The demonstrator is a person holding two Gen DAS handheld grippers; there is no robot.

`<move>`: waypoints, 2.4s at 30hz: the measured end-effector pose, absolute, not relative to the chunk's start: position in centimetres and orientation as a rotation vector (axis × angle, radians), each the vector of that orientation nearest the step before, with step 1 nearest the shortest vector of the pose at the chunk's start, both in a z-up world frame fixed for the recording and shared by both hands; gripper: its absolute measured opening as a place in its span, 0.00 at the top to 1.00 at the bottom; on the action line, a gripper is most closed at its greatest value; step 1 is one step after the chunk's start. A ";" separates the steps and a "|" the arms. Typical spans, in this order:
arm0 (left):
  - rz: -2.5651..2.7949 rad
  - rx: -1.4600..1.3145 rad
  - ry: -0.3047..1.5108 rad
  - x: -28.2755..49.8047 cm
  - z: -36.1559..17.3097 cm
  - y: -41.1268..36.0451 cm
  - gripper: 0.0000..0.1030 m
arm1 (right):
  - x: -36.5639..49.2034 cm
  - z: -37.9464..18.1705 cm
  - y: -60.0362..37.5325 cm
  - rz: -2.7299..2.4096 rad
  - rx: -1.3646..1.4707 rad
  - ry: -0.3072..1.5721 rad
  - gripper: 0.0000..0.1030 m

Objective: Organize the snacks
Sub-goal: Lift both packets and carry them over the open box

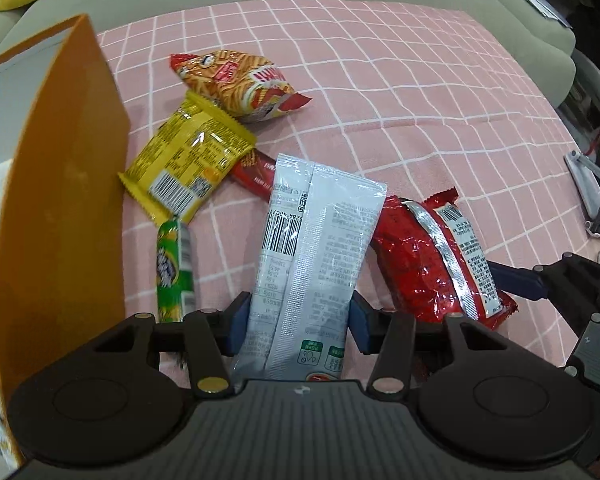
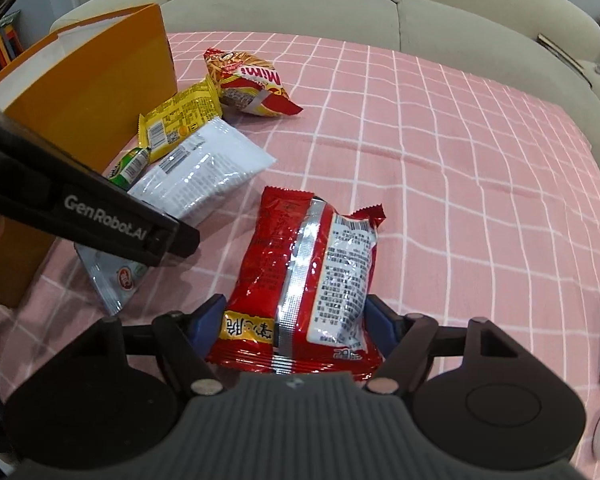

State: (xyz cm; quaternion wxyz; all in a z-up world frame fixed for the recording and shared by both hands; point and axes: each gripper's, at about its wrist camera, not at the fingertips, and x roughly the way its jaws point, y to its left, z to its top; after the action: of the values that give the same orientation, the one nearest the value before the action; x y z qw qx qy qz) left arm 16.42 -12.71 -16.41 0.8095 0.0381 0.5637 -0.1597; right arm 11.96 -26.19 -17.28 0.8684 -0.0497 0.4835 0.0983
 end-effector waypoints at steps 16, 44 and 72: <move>-0.311 0.013 1.118 13.0 -12.0 -10.2 0.45 | 8.0 -12.8 -26.1 0.186 0.004 0.916 0.31; -0.186 0.022 0.939 11.5 -2.7 0.5 0.45 | 7.7 -3.3 -16.4 0.440 -0.094 0.687 0.31; 0.001 0.120 1.204 19.6 -9.1 8.5 0.45 | 18.9 -7.9 -1.6 0.593 -0.616 0.783 0.31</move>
State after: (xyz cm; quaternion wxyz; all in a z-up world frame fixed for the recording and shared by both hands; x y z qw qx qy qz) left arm 19.65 8.50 -9.14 0.8224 0.0563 0.5661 0.0004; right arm 18.93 -1.57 -7.90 0.8365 -0.2912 0.3701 0.2804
